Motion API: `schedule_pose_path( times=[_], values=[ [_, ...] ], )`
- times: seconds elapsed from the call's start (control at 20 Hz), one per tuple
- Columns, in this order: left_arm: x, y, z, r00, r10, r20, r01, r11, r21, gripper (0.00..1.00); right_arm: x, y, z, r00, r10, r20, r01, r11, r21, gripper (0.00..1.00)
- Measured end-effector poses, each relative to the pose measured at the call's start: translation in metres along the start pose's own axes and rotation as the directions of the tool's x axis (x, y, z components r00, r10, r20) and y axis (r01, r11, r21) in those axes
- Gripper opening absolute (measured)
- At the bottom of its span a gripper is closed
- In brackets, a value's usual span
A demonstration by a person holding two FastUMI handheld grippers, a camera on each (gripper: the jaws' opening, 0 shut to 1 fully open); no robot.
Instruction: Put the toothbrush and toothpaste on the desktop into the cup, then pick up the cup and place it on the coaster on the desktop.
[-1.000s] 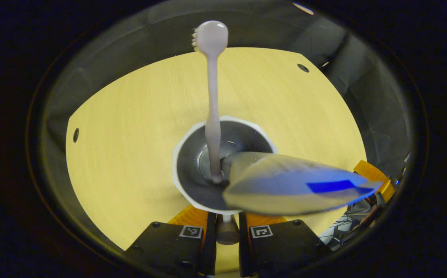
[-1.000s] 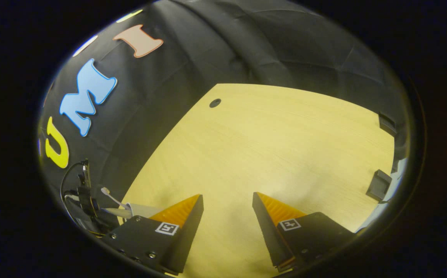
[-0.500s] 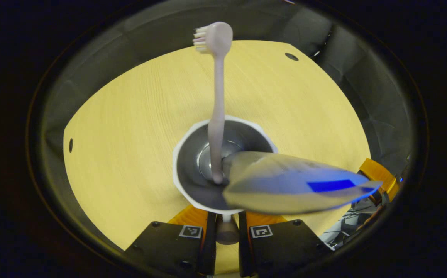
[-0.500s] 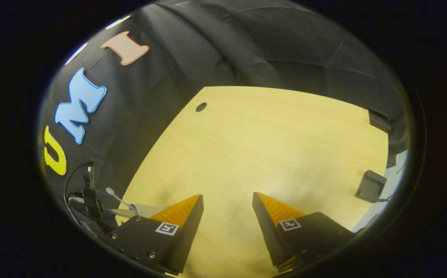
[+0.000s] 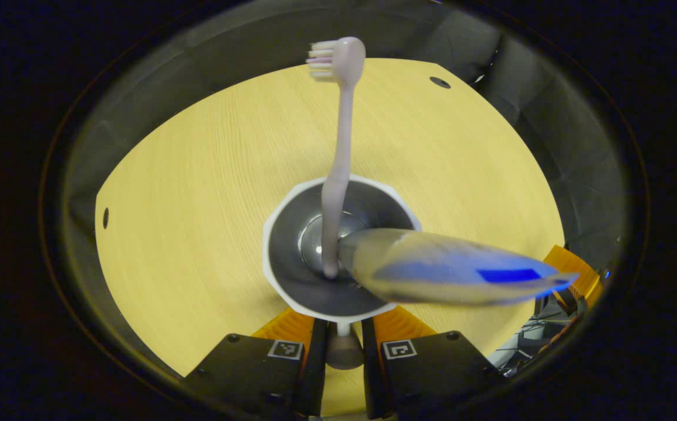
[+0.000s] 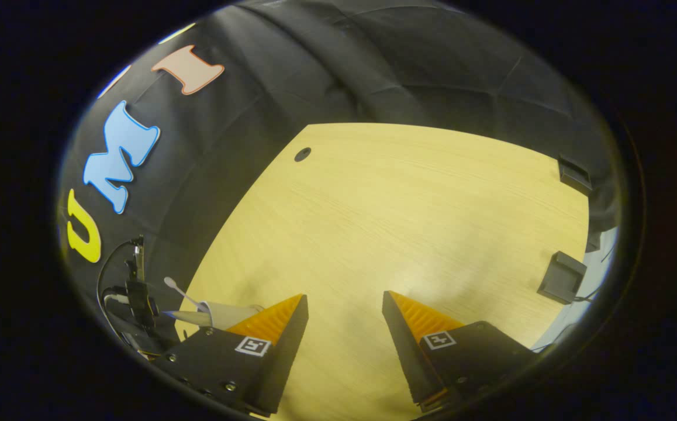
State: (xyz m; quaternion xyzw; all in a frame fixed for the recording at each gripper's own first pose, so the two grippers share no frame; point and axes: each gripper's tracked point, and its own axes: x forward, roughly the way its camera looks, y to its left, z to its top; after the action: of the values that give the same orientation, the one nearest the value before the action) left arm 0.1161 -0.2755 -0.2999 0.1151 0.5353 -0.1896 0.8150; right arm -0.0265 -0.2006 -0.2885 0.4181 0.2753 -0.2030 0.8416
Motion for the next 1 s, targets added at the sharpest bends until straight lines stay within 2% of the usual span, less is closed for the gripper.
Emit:
schedule_pose_path(
  times=[0.15, 0.35, 0.4, 0.5, 0.55, 0.6, 0.7, 0.85, 1.0],
  values=[
    [-0.011, -0.004, 0.006, 1.000, 0.016, 0.015, -0.017, 1.000, 0.024, 0.44, -0.003, 0.004, 0.001, 1.000, 0.010, 0.001, -0.010, 1.000, -0.013, 0.79],
    [-0.036, -0.007, 0.019, 0.997, 0.050, 0.061, -0.053, 0.997, 0.056, 0.46, -0.009, 0.015, 0.002, 0.999, 0.033, -0.003, -0.033, 0.999, -0.031, 0.79],
    [-0.043, -0.008, 0.022, 0.996, 0.055, 0.071, -0.059, 0.996, 0.066, 0.40, -0.009, 0.019, 0.002, 0.999, 0.041, -0.004, -0.041, 0.998, -0.037, 0.79],
    [-0.060, -0.009, 0.029, 0.993, 0.066, 0.095, -0.074, 0.994, 0.079, 0.40, -0.014, 0.028, 0.002, 0.998, 0.057, -0.006, -0.057, 0.997, -0.053, 0.79],
    [-0.069, -0.011, 0.032, 0.992, 0.065, 0.107, -0.073, 0.994, 0.077, 0.47, -0.016, 0.031, 0.002, 0.998, 0.066, -0.007, -0.066, 0.996, -0.061, 0.79],
    [-0.063, -0.011, 0.016, 0.990, 0.063, 0.123, -0.072, 0.994, 0.077, 0.47, -0.019, 0.037, 0.002, 0.997, 0.077, -0.009, -0.078, 0.994, -0.071, 0.79],
    [-0.092, -0.011, 0.027, 0.985, 0.061, 0.164, -0.074, 0.995, 0.072, 0.47, -0.028, 0.052, -0.001, 0.994, 0.110, -0.020, -0.112, 0.987, -0.113, 0.79],
    [-0.126, -0.011, 0.026, 0.965, 0.057, 0.256, -0.075, 0.995, 0.059, 0.47, -0.044, 0.076, -0.002, 0.987, 0.161, -0.010, -0.159, 0.965, -0.207, 0.79],
    [-0.169, -0.001, 0.032, 0.925, 0.065, 0.375, -0.081, 0.996, 0.027, 0.47, -0.064, 0.104, 0.006, 0.977, 0.213, 0.020, -0.197, 0.931, -0.306, 0.79]
  ],
)
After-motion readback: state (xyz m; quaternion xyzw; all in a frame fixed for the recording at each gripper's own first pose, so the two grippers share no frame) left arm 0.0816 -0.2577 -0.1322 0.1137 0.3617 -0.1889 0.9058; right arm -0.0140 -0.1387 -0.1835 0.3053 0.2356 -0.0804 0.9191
